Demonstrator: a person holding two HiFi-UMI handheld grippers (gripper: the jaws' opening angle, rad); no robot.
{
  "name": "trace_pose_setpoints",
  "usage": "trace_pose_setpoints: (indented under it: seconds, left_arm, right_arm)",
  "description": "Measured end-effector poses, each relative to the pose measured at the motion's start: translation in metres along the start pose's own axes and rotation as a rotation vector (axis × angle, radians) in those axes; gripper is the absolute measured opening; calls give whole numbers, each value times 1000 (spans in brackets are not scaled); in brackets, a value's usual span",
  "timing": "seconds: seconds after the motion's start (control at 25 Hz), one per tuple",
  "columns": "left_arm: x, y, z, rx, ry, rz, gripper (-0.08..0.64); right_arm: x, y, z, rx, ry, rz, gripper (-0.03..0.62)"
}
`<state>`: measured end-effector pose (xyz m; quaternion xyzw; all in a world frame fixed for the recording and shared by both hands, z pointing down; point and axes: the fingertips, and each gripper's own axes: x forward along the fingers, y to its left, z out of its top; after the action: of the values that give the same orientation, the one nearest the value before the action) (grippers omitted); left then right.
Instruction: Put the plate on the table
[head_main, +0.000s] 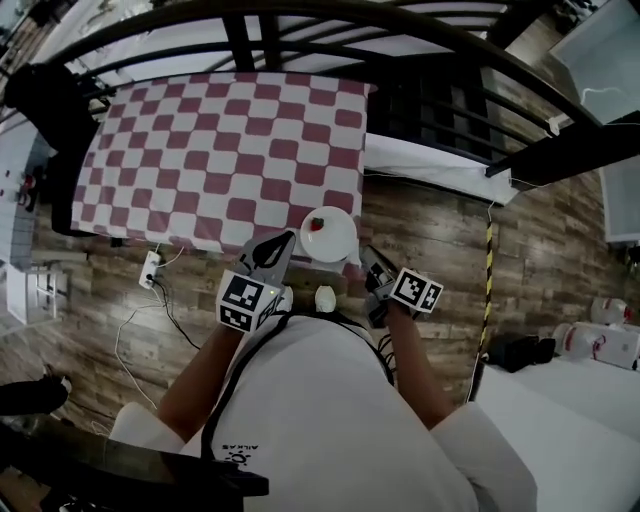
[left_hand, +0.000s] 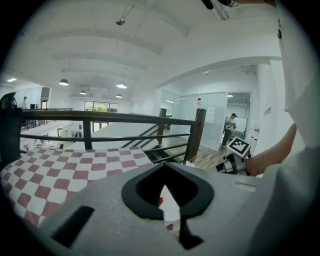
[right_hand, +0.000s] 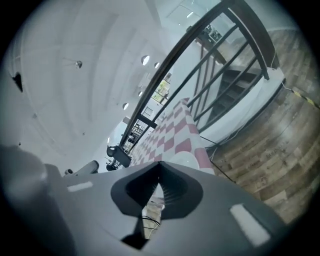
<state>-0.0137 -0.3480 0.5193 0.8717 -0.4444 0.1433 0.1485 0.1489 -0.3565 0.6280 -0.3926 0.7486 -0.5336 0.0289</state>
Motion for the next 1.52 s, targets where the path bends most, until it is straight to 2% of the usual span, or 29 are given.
trace_pose_setpoints:
  seconds: [0.24, 0.68, 0.96, 1.52]
  left_arm:
    - [0, -7, 18, 22, -34, -38, 5]
    - [-10, -13, 35, 25, -75, -65, 5]
    - [-17, -14, 37, 23, -83, -79, 5]
    - [-27, -9, 28, 24, -72, -89, 5]
  right_arm:
    - [-30, 48, 13, -91, -78, 90, 6]
    - [-67, 102, 32, -117, -190, 185, 6]
    - [-75, 117, 30, -190, -203, 167, 6]
    - [-73, 130, 22, -236, -207, 168, 6]
